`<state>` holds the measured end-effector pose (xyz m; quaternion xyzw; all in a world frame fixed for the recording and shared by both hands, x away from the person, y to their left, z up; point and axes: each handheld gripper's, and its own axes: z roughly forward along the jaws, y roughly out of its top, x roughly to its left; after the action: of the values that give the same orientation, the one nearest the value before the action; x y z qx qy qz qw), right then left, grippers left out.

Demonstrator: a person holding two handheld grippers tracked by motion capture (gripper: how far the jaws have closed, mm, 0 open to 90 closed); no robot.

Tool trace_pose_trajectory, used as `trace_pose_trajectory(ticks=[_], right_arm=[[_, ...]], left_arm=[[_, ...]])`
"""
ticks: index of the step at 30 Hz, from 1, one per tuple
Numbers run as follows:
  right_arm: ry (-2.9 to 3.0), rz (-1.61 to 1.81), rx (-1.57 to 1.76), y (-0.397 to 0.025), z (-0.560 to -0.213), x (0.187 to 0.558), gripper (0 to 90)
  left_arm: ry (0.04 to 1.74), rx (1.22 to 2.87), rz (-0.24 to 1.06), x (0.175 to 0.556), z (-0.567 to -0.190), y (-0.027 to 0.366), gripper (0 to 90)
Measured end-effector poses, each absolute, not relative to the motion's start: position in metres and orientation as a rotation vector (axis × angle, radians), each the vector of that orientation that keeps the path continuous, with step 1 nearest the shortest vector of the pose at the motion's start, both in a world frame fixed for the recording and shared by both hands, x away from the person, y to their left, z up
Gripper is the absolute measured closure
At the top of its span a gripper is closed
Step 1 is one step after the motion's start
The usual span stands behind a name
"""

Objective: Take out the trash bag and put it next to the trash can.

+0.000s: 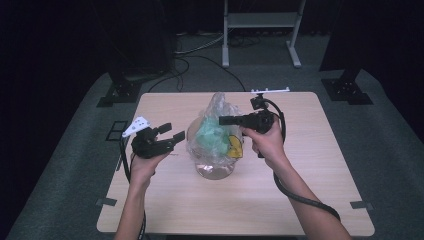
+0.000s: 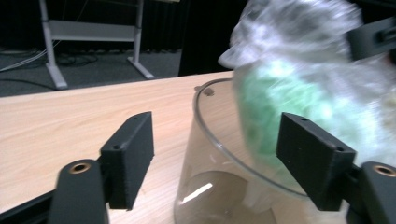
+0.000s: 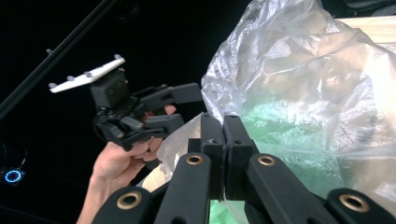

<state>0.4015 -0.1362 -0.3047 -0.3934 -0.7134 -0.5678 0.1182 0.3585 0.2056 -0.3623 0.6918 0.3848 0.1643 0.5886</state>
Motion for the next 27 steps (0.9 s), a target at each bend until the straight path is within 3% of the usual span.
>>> trace_pose_trajectory(ticks=[7, 27], right_arm=[[-2.061, -1.706, -1.134, -0.143, -0.293, 0.399, 90.0], [-2.038, -1.786, -1.140, -0.172, -0.268, 0.391, 90.0]], left_arm=[[0.929, 1.622, 0.382, 0.362, -0.369, 0.208, 20.3], [0.950, 1.635, 0.372, 0.366, -0.376, 0.210, 17.1]])
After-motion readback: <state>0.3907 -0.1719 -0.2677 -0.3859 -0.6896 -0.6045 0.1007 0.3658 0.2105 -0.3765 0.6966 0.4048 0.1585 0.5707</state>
